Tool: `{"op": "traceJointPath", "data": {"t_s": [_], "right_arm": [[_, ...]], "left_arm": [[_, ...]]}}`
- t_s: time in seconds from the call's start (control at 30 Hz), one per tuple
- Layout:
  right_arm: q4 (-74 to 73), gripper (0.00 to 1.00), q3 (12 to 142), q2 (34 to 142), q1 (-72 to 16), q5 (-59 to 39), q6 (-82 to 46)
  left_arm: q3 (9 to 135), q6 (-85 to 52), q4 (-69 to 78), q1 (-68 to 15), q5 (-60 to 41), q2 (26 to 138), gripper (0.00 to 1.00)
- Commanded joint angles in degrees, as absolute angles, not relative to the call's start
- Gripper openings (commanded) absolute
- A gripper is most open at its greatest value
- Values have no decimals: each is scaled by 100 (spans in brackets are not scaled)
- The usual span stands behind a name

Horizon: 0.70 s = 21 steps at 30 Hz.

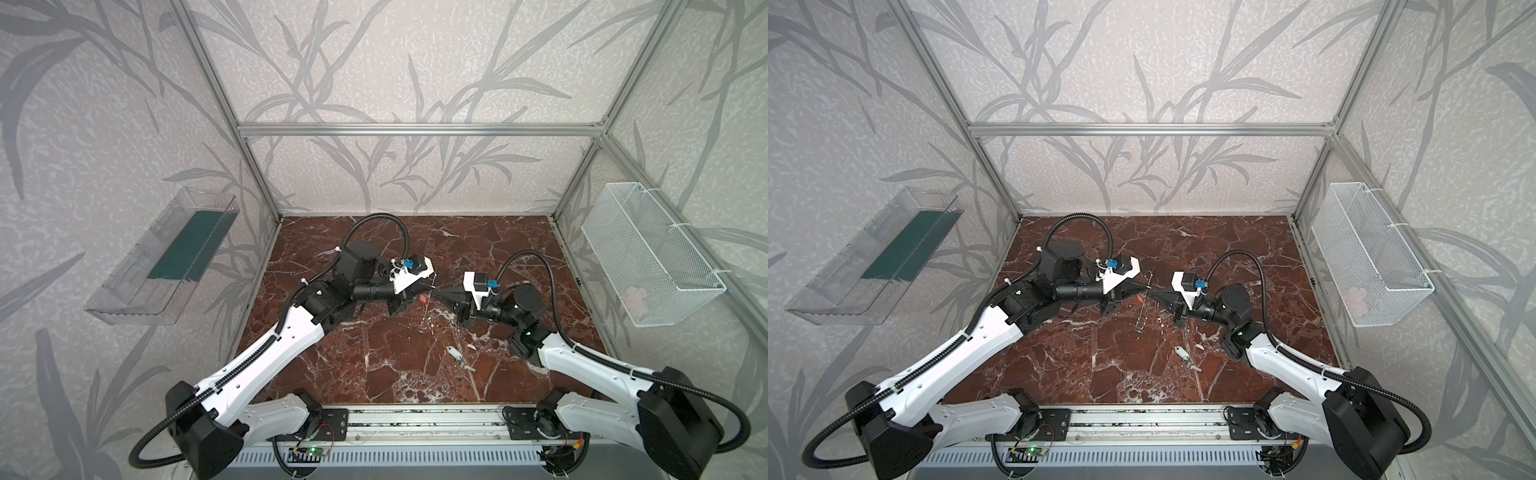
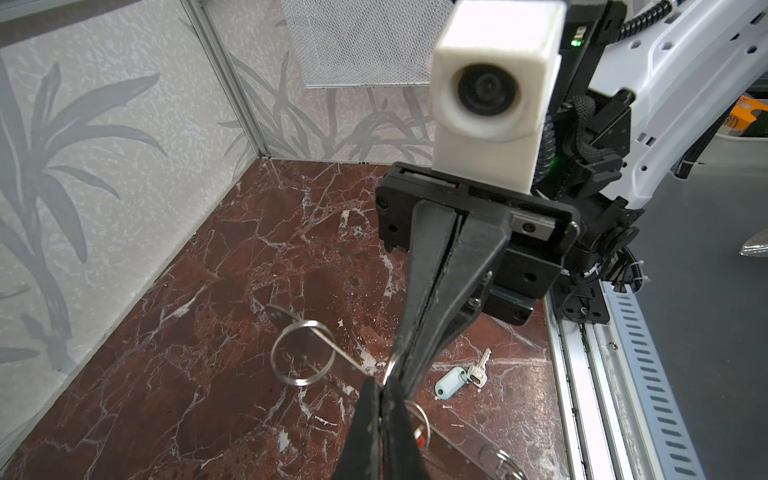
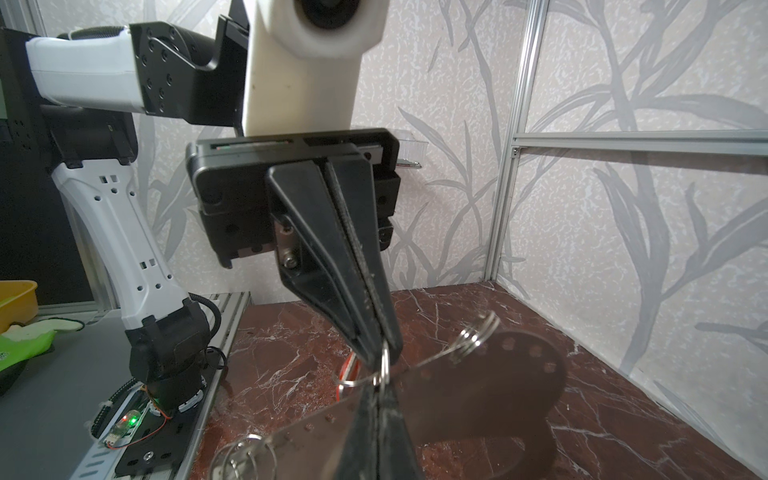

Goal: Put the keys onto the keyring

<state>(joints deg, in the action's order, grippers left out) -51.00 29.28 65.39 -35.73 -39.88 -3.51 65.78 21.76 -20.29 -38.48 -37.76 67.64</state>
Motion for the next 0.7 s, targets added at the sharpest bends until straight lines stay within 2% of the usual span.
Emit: {"op": "traceJointPath", "data": {"t_s": [0.0,0.13,0.27,0.43,0.67], "right_arm": [[-4672,17,3120,6234,-3650,-3680,56],[-3303,27,3198,5697,-3598,-2794,729],[-2690,30,3247,5327,-3564,-2663,1230],[-1955,30,3509,5162,-3561,-2746,1776],[-1846,28,3718,5239,-3621,-2876,1898]], "left_arm": [[7041,2536,-2646,-3969,-3969,6941,0],[7802,3019,-3926,-3971,-3422,7272,0],[8703,3329,-5080,-3974,-3250,7806,0],[9345,3578,-5710,-4060,-2980,8182,0],[9889,3721,-6238,-4334,-2629,8533,0]]}}
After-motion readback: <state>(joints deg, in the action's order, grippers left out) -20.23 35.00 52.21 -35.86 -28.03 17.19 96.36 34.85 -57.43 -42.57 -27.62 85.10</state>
